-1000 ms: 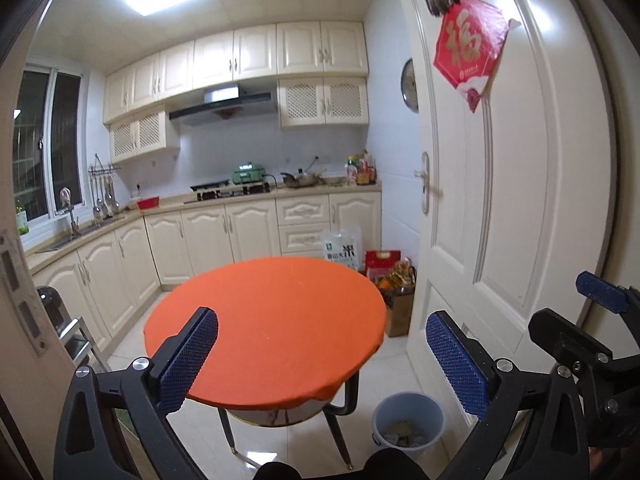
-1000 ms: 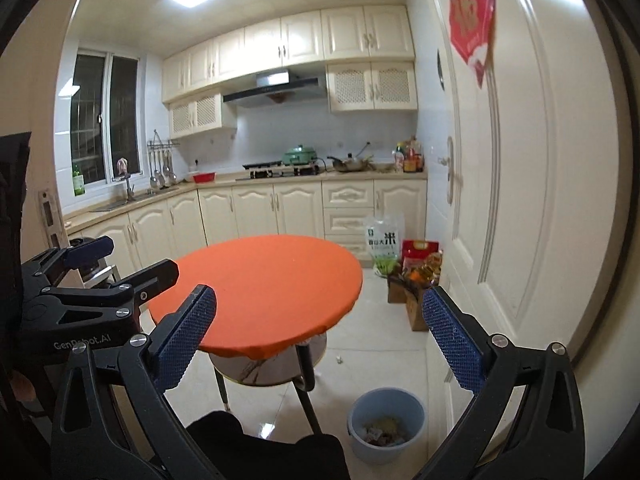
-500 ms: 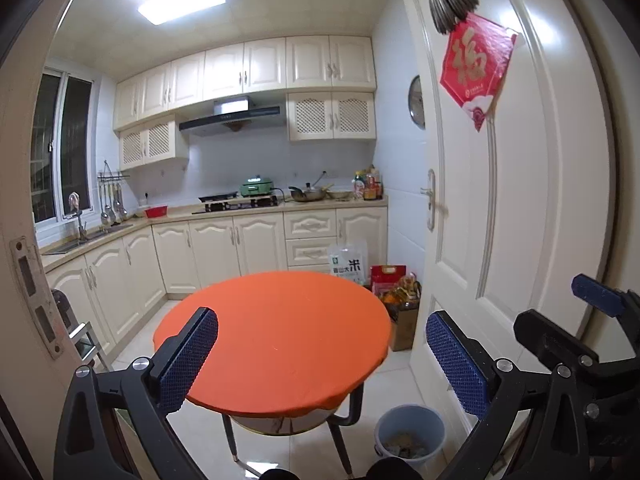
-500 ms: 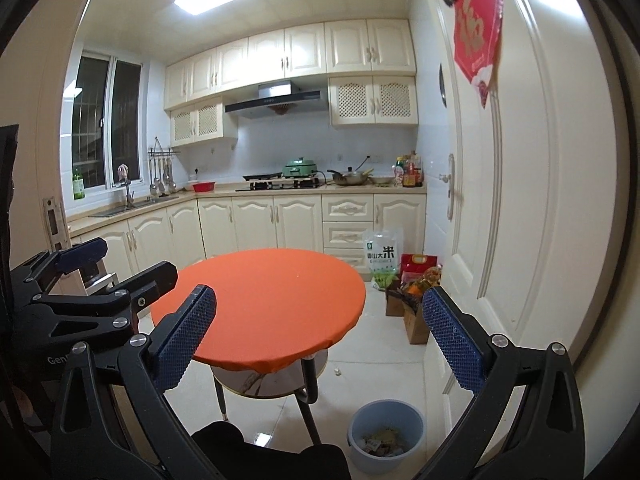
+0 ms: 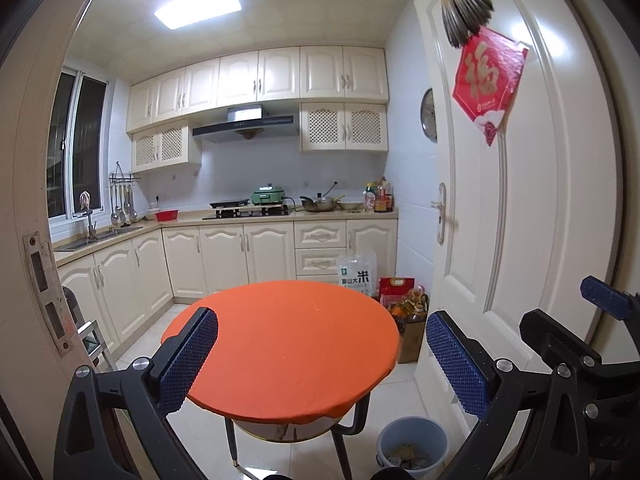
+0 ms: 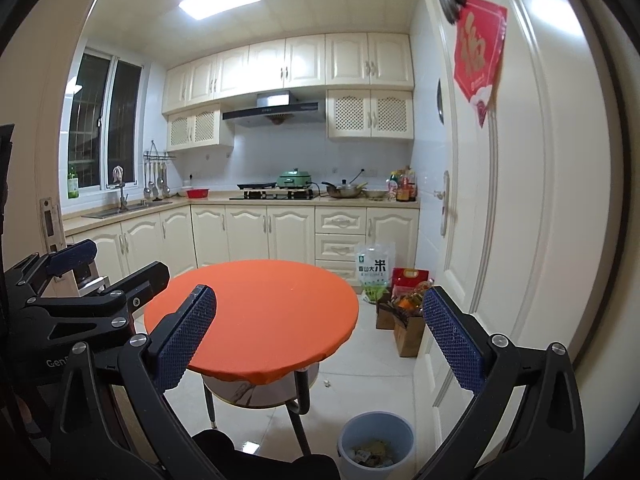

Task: Collect trash

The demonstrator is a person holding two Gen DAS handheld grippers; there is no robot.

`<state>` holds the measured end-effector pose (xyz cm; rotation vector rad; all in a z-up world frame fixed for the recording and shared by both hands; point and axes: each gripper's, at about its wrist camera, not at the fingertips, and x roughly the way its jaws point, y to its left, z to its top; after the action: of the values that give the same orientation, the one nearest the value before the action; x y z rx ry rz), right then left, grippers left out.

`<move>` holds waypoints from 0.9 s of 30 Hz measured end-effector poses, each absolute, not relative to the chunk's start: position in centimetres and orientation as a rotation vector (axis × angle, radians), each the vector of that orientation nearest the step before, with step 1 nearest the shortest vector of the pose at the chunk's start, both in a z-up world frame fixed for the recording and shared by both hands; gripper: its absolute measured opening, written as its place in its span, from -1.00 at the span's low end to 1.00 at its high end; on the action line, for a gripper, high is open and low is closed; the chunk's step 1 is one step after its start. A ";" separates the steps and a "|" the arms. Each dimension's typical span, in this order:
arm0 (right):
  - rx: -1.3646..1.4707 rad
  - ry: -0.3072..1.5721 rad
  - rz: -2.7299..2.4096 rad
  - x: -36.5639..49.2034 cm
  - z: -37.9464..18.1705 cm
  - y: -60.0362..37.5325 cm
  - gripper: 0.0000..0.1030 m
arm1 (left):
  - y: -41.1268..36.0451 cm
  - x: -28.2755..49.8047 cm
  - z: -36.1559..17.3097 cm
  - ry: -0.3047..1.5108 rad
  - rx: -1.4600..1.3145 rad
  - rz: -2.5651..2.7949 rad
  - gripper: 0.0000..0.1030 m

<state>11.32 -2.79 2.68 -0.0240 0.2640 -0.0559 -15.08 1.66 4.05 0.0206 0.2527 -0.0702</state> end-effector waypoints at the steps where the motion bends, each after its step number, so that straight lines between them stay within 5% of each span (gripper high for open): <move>1: -0.024 0.265 -0.056 11.3 2.7 -2.8 1.00 | 1.7 -14.9 4.0 0.255 0.021 -0.069 0.99; 27: -0.016 0.273 -0.085 11.1 2.5 -3.5 1.00 | 3.8 -12.0 3.9 0.260 0.031 -0.100 0.99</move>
<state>11.11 -3.49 2.46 -0.0159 0.2728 -0.0847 -11.95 3.78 3.89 0.0308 0.2604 -0.1005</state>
